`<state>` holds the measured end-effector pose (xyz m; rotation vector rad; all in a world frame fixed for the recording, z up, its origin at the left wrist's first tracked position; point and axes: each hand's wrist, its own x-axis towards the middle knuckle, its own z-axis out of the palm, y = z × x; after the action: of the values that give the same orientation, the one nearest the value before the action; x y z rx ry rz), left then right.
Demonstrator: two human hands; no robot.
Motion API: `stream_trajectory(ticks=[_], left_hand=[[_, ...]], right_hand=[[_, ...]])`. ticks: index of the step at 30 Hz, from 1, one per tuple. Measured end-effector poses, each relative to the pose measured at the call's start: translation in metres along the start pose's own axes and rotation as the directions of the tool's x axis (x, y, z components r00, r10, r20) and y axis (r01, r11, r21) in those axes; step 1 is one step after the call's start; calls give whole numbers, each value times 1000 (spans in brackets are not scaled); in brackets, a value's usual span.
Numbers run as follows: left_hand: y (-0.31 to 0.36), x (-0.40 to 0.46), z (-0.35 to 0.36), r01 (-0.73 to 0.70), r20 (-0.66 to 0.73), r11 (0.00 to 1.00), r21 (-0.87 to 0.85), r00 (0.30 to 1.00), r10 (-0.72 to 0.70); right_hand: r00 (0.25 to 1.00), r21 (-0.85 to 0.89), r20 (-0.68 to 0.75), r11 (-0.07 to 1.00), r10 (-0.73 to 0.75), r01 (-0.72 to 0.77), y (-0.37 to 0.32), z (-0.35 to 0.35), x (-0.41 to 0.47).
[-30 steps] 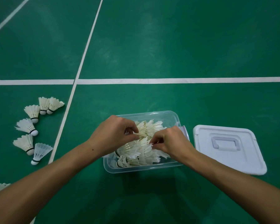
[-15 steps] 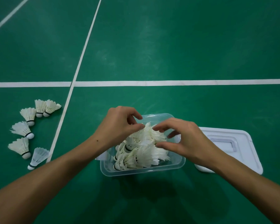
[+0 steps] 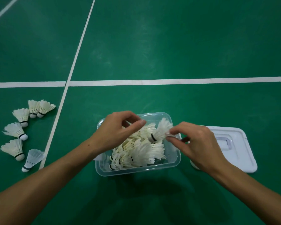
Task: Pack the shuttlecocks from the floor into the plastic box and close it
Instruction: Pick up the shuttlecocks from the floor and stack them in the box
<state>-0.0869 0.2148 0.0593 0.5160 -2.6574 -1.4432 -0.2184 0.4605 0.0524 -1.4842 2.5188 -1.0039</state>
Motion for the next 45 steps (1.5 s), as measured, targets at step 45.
stream_trajectory(ticks=[45], left_hand=[[-65, -95, -75, 16, -268, 1000, -17, 963, -20]], right_hand=[[809, 81, 567, 967, 154, -241, -102, 25, 100]])
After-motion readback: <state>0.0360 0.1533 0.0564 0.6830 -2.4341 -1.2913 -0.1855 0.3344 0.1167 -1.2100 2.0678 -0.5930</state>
